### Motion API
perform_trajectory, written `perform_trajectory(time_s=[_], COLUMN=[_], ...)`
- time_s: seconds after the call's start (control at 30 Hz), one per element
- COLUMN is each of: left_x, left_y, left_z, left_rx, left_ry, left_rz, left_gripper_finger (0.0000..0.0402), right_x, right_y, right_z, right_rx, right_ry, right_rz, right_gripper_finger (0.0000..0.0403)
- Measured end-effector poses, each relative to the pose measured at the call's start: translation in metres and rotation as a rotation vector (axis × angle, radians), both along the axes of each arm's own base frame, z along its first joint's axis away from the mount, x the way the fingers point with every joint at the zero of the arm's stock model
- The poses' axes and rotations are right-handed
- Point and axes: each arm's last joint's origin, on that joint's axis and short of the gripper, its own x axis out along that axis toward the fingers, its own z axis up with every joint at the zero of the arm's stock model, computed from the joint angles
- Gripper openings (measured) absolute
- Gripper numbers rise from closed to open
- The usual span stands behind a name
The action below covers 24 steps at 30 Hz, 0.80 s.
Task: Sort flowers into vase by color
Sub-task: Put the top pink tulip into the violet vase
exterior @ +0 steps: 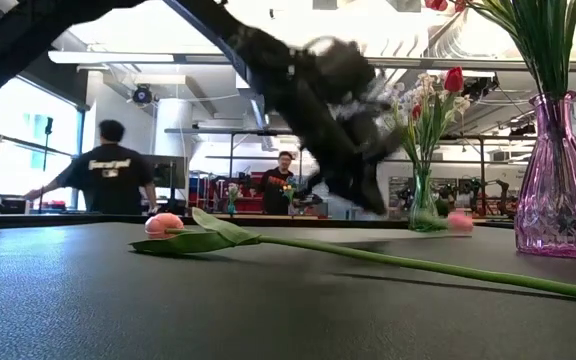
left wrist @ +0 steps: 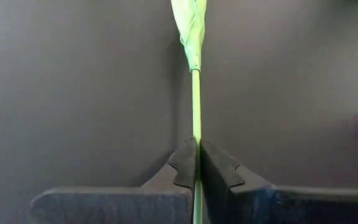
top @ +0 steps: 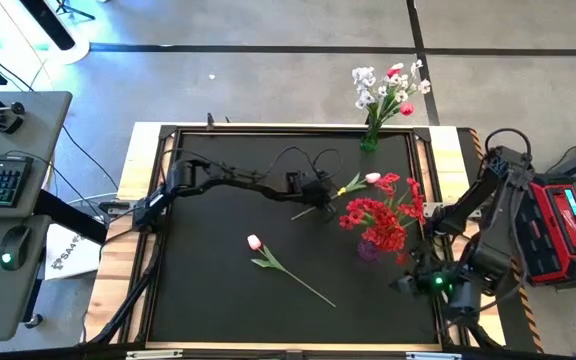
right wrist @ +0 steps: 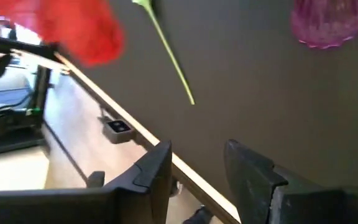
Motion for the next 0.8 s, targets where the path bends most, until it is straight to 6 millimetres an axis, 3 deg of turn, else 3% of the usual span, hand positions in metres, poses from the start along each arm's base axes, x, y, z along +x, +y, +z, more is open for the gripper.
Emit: perform_trajectory(time_s=[0.23, 0.57, 0.8], left_x=[-0.019, -0.070, -0.110], left_y=[-0.009, -0.011, -0.036], left_z=[0.068, 0.168, 0.233], left_rx=[0.073, 0.156, 0.217], left_ry=[-0.033, -0.163, -0.304], left_rz=[0.046, 0.090, -0.041], left_gripper_finger=[0.0001, 0.0000, 0.0000], right_x=[-0.006, -0.004, 0.002], right_y=[0.004, 0.004, 0.018], right_z=[0.004, 0.010, 0.019], right_rx=[-0.046, -0.127, -0.124], right_ry=[-0.161, -0.349, -0.428], right_rz=[-0.025, -0.086, 0.028], right_gripper_finger=[0.0133, 0.0133, 0.0133])
